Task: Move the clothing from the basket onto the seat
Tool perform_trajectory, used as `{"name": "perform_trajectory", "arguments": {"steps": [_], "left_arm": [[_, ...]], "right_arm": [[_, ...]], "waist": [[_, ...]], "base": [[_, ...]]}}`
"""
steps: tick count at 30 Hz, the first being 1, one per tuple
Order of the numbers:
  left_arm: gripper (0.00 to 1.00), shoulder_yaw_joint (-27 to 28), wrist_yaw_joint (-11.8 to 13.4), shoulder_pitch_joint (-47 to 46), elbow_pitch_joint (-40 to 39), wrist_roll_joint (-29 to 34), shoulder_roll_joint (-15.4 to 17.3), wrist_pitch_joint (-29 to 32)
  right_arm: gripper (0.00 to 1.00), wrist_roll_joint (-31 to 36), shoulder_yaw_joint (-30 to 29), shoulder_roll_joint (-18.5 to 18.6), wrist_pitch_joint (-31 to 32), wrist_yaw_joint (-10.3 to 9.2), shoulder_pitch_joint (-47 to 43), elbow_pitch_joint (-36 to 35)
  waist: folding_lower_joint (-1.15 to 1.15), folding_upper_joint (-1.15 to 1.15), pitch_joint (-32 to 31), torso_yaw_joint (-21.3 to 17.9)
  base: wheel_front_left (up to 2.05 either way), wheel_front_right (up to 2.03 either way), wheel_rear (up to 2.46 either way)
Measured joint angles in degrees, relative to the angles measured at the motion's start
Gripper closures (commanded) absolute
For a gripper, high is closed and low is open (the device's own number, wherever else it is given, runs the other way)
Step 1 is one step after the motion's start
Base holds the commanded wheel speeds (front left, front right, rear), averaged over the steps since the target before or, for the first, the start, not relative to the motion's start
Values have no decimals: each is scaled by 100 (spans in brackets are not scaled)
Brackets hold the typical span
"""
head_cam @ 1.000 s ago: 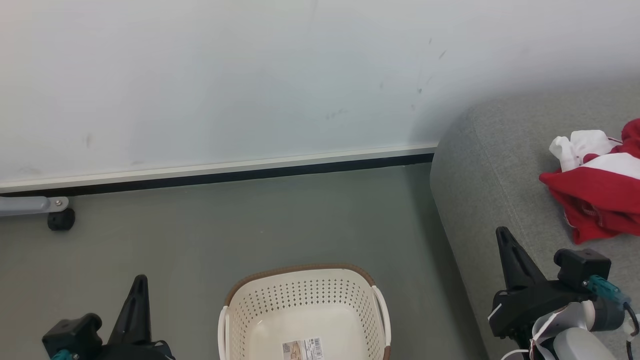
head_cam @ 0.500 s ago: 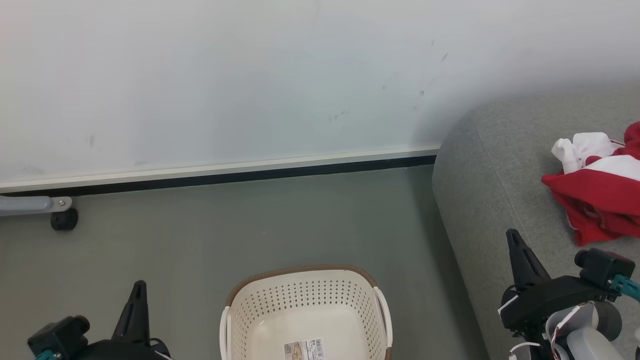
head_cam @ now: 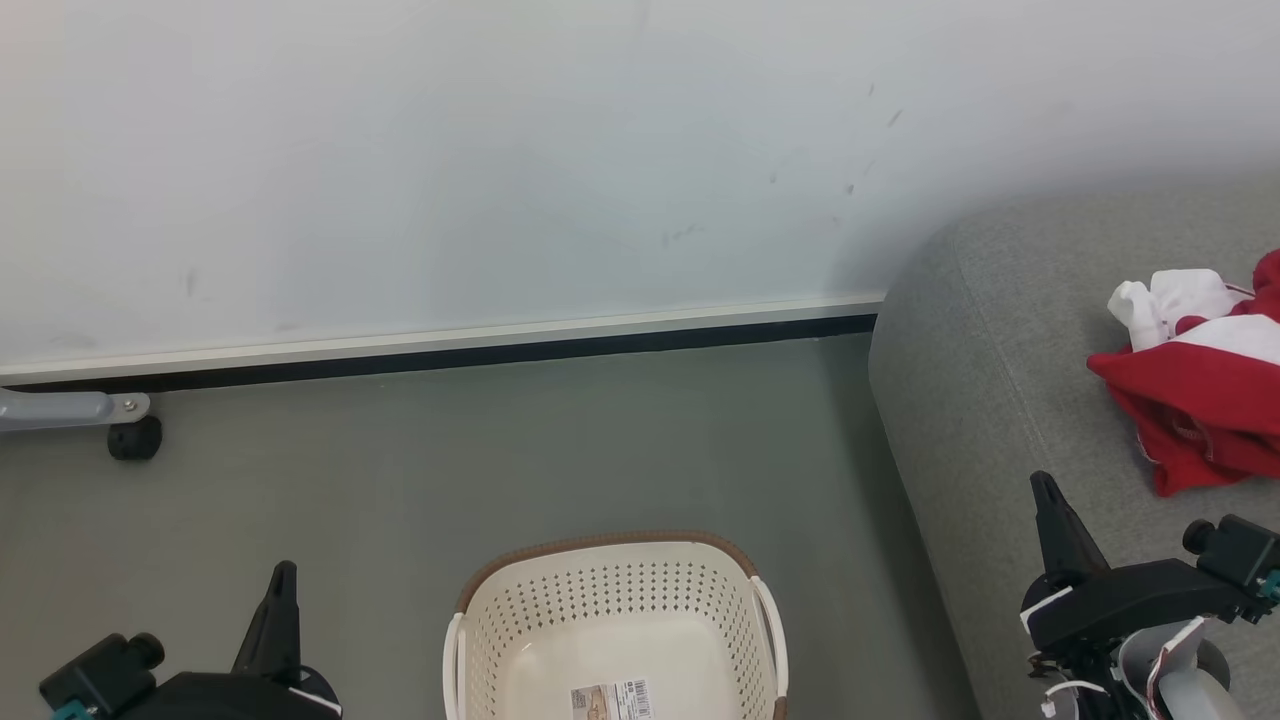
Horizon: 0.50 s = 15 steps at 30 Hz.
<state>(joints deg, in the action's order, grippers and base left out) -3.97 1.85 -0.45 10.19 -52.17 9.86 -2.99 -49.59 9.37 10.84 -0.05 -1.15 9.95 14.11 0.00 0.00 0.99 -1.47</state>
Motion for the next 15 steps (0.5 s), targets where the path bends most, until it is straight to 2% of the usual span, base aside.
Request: {"name": "perform_trajectory", "arguments": {"steps": [15], "left_arm": [[100, 232, -238, -62, 170, -975, -189, 256]], "right_arm": [[100, -1063, -441, -205, 164, 197, -83, 86]], "waist": [[0, 0, -22, 38]], "base": [[0, 0, 0]]}}
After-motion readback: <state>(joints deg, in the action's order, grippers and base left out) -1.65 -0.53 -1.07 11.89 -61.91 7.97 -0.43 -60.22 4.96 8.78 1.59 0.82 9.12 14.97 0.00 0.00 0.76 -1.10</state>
